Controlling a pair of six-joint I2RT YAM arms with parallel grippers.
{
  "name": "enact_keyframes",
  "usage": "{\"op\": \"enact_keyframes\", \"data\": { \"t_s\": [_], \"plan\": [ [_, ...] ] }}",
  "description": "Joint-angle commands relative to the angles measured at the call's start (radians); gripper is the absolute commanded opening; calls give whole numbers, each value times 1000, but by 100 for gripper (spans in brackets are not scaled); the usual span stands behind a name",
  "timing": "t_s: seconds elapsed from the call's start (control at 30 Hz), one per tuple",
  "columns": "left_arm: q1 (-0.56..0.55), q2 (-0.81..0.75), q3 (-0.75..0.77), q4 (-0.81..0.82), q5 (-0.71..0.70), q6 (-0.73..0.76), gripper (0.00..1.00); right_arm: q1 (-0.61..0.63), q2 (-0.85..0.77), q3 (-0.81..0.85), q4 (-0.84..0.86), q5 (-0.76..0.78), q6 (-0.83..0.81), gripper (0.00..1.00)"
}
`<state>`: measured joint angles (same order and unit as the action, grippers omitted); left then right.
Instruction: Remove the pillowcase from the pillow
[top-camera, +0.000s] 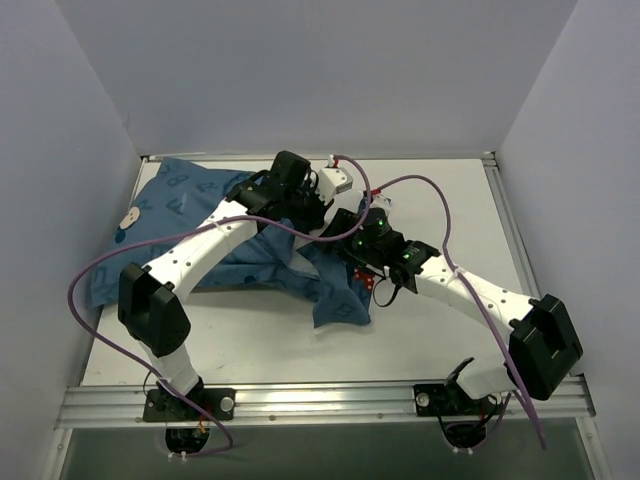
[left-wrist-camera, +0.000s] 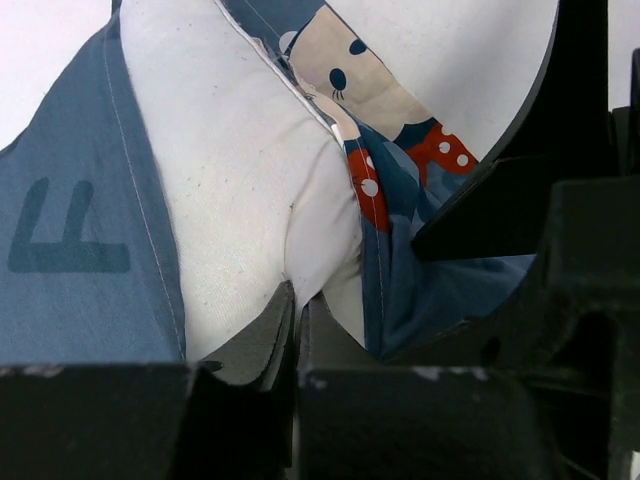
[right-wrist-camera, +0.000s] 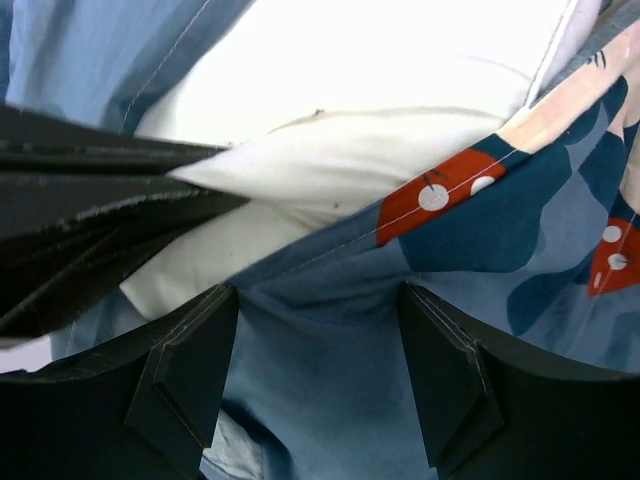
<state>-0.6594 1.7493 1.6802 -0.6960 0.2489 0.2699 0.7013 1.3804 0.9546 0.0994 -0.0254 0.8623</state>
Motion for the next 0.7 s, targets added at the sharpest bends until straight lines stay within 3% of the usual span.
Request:
{"op": "enact_keyframes", "data": {
  "t_s": [0.0, 0.33, 0.47, 0.5, 0.67],
  "plan": [
    [-5, -20, 33, 78, 13, -18, 2, 1, 13, 42, 22, 91, 95, 65],
    [-8, -17, 36, 78, 16, -21, 2, -2, 42, 49, 16, 165, 141, 64],
    [-9, -19, 41, 85, -2, -26, 2, -5, 106, 55, 5, 147, 135, 54],
    [-8, -16, 49, 87, -23, -31, 2, -3, 108, 52, -1, 140, 133, 49],
    [26, 77, 165, 86, -236, -49, 2, -2, 36, 6, -61, 98, 100, 46]
  ]
}}
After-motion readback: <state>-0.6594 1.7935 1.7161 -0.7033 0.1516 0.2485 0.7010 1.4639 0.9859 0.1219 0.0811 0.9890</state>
